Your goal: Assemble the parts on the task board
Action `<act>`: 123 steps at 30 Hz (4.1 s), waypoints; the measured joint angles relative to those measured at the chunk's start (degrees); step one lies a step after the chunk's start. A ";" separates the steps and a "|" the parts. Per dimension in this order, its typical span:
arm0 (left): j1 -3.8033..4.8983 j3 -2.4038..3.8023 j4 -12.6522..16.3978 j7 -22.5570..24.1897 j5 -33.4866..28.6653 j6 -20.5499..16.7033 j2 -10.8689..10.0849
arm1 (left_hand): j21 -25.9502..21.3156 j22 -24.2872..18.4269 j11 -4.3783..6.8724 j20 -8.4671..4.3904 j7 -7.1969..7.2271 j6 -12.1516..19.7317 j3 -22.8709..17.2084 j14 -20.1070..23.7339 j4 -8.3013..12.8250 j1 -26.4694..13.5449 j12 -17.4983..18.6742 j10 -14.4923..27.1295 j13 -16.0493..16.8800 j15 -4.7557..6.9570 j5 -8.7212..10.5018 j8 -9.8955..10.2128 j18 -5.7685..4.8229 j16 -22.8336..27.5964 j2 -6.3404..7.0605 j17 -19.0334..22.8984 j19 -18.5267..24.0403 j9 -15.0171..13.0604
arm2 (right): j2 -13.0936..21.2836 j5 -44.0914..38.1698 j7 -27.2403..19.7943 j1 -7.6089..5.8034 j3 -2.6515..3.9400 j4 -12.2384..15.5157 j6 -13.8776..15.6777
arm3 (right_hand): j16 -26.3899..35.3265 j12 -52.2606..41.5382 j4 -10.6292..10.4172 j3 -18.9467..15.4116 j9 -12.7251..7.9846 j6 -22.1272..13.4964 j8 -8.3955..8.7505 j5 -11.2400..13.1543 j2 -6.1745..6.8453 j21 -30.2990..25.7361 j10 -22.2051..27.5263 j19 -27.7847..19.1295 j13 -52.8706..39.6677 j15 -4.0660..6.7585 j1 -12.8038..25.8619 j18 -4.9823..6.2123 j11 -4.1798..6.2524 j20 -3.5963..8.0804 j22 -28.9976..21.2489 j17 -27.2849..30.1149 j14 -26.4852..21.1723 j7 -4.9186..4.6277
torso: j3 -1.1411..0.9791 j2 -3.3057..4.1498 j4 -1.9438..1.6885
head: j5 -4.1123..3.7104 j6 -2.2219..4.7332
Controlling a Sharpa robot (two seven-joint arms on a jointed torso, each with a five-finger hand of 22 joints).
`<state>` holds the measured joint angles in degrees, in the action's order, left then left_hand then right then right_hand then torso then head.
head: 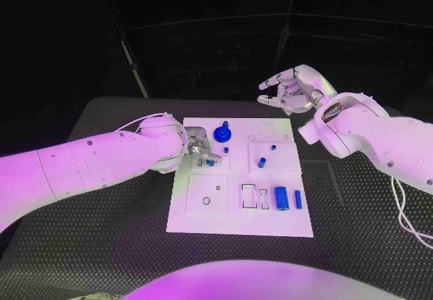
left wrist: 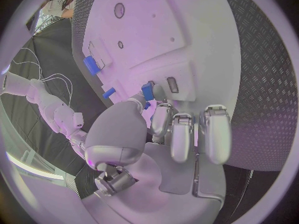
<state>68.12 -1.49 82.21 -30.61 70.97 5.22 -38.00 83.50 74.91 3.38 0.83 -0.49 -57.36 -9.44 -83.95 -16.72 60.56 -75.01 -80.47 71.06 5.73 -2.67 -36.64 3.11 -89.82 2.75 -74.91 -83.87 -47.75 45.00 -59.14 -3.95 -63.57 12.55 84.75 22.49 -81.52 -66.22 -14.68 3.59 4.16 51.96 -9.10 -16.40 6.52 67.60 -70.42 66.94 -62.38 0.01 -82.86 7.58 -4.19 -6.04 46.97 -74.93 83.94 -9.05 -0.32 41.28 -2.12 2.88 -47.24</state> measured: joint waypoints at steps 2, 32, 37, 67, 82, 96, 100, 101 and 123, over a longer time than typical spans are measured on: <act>0.01 0.01 0.03 0.00 0.00 0.08 -0.04 | 0.00 0.00 0.00 0.00 0.00 0.00 0.55 0.00 0.04 -0.49 0.00 0.00 0.04 0.00 0.00 0.00 0.00 0.00 -0.35 0.00 0.00 -0.20 | 0.00 0.00 0.00 0.00 0.00 -0.01 0.00 | 0.00 0.00 0.00 0.00 0.00 0.00 0.00 0.00 0.00 0.00 0.00 0.00 0.00 0.00 0.00 0.00 0.00 0.00 0.00 0.00 0.00 0.00 | 0.01 0.00 0.00 | 0.01 -0.01; 0.02 0.03 0.00 0.02 -0.01 1.12 -0.19 | 0.23 0.00 0.20 -0.20 0.31 -0.30 2.54 -0.21 -0.10 -1.77 -0.44 -0.20 0.38 0.20 0.00 -0.33 0.00 0.00 -0.79 0.00 -0.20 -0.94 | -0.05 0.00 0.00 0.01 0.00 -0.09 -0.03 | -0.01 0.00 0.00 0.00 -0.04 0.00 0.00 0.00 -0.22 -0.21 0.00 0.00 -0.01 0.00 0.22 0.00 0.00 0.00 -0.07 0.02 0.00 0.00 | -0.01 -0.03 -0.01 | 0.16 0.08; 0.07 0.03 -0.36 0.02 -0.01 1.22 0.17 | 0.23 0.00 0.41 -0.20 0.36 -0.43 2.81 -0.21 -0.04 -1.91 -0.44 -0.41 0.46 0.21 0.00 -0.61 0.00 0.00 -0.93 0.00 -0.19 -1.05 | -0.04 0.00 0.00 0.01 0.00 -0.08 -0.03 | -0.01 -0.01 0.00 0.00 -0.04 0.00 0.00 0.00 -0.22 -0.21 0.00 0.00 -0.02 0.00 0.22 0.00 0.00 0.00 -0.07 0.02 0.00 0.00 | -0.02 0.00 0.02 | 0.16 0.11; 0.25 0.08 -1.79 0.00 -0.16 2.12 1.21 | 0.23 0.00 0.20 -0.40 0.72 -1.13 8.08 0.00 -0.10 -5.01 -0.44 -0.62 0.56 0.41 0.00 -0.92 0.00 0.00 -2.98 0.00 0.02 -2.16 | 0.05 0.00 0.00 0.01 0.00 -0.08 -0.04 | 0.20 -0.01 -0.02 -0.34 -0.03 0.00 0.00 0.01 -0.46 -0.21 0.00 0.00 -0.02 0.00 0.46 0.00 0.00 0.00 -0.27 0.02 0.00 0.00 | -0.01 0.02 0.03 | -0.04 0.10; 0.37 0.11 -2.35 0.12 -0.43 2.62 1.48 | 0.23 0.00 0.20 -0.40 0.72 -1.13 8.99 -0.01 -0.04 -5.01 -0.44 -0.61 0.56 0.41 0.00 -0.79 0.00 0.00 -2.98 0.00 0.02 -2.34 | -0.01 0.00 0.00 0.01 0.00 -0.14 -0.06 | 0.20 -0.01 -0.02 -0.34 -0.03 0.00 0.00 0.01 -0.46 -0.21 0.00 0.00 -0.02 0.00 0.46 0.00 0.00 0.00 -0.26 -0.02 0.00 0.00 | 0.02 0.01 -0.01 | -0.10 0.04; 0.41 0.14 -2.91 0.43 -0.83 2.75 1.63 | 0.22 0.00 0.41 -0.54 0.72 -1.13 11.73 0.00 -0.12 -6.15 -0.44 -0.82 0.63 0.41 0.00 -0.79 0.00 0.00 -2.68 0.00 -0.12 -2.72 | -0.10 0.00 -0.01 0.01 0.00 -0.26 -0.06 | 0.20 -0.01 -0.16 -0.47 -0.09 0.00 -0.21 0.01 -0.21 -0.43 0.00 0.00 0.04 0.00 0.70 0.00 0.00 0.00 -0.32 -0.01 0.00 0.00 | 0.03 0.02 -0.02 | -0.10 0.11; 0.41 0.15 -2.97 0.58 -0.95 2.73 1.58 | 0.22 0.00 0.41 -0.60 0.72 -1.13 13.53 -0.06 -0.13 -7.21 -0.44 -0.82 0.63 0.46 0.00 -0.79 0.00 0.00 -2.84 0.00 -0.18 -2.91 | -0.10 0.00 -0.02 0.01 0.00 -0.30 -0.06 | 0.20 -0.01 -0.32 -0.63 -0.09 0.00 -0.21 0.01 -0.44 -0.43 0.00 0.00 0.04 0.00 0.93 -0.01 0.00 0.00 -0.40 -0.01 0.00 0.00 | 0.03 0.02 -0.02 | -0.20 0.12; 0.41 0.15 -2.97 0.63 -0.99 2.70 1.55 | 0.22 0.00 0.41 -0.60 0.71 -1.13 13.96 -0.18 -0.11 -7.51 -0.44 -0.82 0.63 0.59 0.00 -0.79 0.00 0.00 -2.90 0.00 -0.18 -2.92 | -0.11 0.00 -0.03 0.01 0.00 -0.32 -0.06 | 0.20 -0.01 -0.33 -0.65 -0.09 0.00 -0.21 0.01 -0.44 -0.43 0.00 0.00 0.04 0.00 0.93 0.00 0.00 0.00 -0.40 -0.01 0.00 0.00 | 0.03 0.02 -0.02 | -0.20 0.12; 0.23 0.17 -1.97 0.93 -1.12 1.89 0.39 | 0.22 0.00 0.40 -0.96 1.44 -0.42 16.38 -0.01 0.13 -8.40 -0.44 -0.82 0.51 0.83 0.00 0.03 0.00 0.00 -3.79 0.00 -0.13 -3.26 | -0.20 0.00 -0.09 0.03 0.00 -0.56 -0.11 | 0.20 -0.01 -0.56 -0.87 -0.08 0.00 -0.21 -0.16 -0.51 -0.43 0.00 0.00 0.09 0.00 1.44 0.00 0.00 0.00 -0.53 0.00 0.00 0.00 | 0.03 -0.04 -0.02 | -0.23 0.12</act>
<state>68.35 -1.31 80.24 -29.69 69.85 7.11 -37.60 83.73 74.91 3.79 -0.13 0.94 -57.77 6.94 -83.96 -16.59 52.17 -75.45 -81.29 71.58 6.56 -2.67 -36.61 3.11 -89.82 -1.04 -74.91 -83.99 -51.01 44.80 -59.14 -4.04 -63.54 12.54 84.20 22.39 -81.32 -66.23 -15.24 2.72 4.09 51.96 -9.30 -16.56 6.01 67.17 -70.42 66.95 -62.29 0.00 -81.42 7.58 -4.19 -6.04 46.44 -74.92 83.94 -9.05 -0.29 41.24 -2.14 2.65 -47.12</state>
